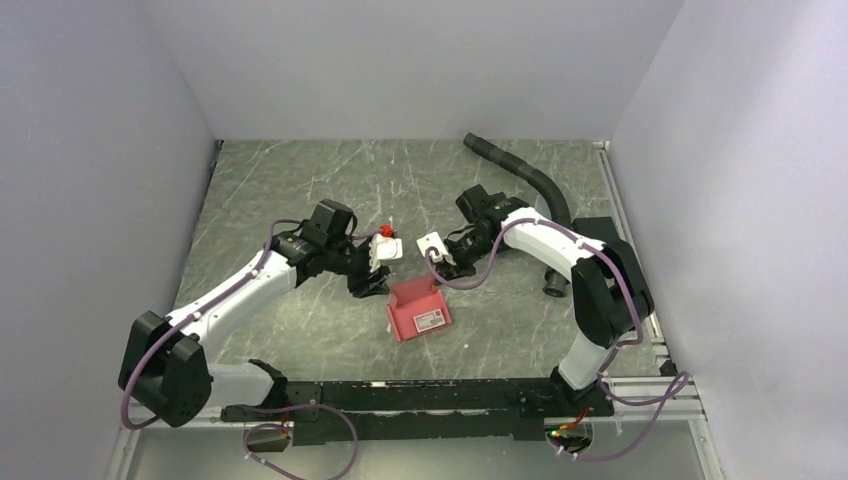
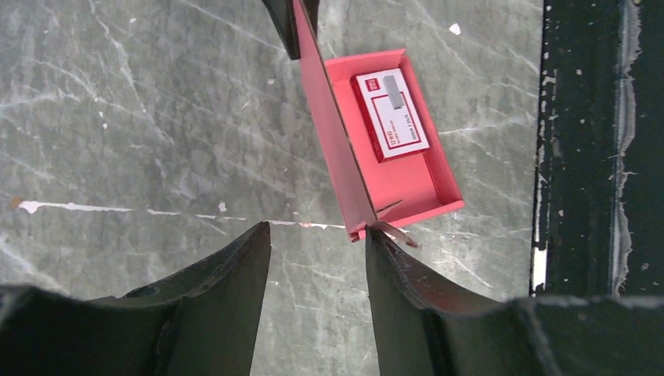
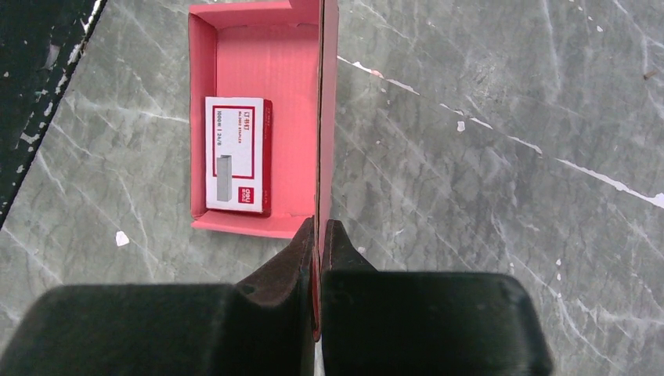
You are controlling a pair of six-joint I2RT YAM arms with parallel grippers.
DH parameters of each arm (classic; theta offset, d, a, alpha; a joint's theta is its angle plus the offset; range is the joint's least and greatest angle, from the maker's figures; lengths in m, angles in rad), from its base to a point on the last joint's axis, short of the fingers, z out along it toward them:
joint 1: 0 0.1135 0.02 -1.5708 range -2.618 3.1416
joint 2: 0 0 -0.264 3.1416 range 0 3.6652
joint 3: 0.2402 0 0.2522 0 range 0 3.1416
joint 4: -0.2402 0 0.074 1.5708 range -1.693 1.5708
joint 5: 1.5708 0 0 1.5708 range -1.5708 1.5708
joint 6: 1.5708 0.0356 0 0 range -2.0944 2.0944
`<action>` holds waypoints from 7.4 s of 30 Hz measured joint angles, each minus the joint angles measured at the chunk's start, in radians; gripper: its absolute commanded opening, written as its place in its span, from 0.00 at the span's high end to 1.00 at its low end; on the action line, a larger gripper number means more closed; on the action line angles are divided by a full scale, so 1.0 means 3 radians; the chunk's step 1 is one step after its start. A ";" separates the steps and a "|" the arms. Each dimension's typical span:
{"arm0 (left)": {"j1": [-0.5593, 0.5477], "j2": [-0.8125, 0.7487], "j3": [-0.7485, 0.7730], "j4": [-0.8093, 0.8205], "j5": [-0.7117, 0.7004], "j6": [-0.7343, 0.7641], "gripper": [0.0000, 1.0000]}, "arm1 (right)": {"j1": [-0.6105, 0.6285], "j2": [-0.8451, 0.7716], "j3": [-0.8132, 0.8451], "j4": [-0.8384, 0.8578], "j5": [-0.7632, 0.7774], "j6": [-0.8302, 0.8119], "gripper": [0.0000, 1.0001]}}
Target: Fold the paper box
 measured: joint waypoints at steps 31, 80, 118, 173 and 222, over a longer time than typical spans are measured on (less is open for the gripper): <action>-0.0047 0.0254 0.0106 -0.0094 0.0215 -0.0233 0.47 | 0.0047 0.0004 0.0008 -0.0008 0.0151 0.0093 1.00; -0.0001 -0.0819 -0.0111 -0.0095 -0.0590 -0.0324 0.38 | 0.0072 0.0052 0.0022 0.0067 0.0161 0.0189 1.00; -0.0017 -0.0024 -0.0001 0.0036 0.0023 -0.0131 0.46 | 0.0070 0.0067 0.0033 0.0062 0.0160 0.0189 1.00; -0.0149 0.0174 0.0047 -0.0151 -0.0275 0.0156 0.39 | 0.0080 0.0078 0.0053 0.0034 0.0106 0.0187 1.00; -0.0249 0.0322 -0.0106 0.0412 -0.0131 -0.0258 0.69 | 0.0072 -0.0128 -0.0089 0.0278 0.0292 0.0331 1.00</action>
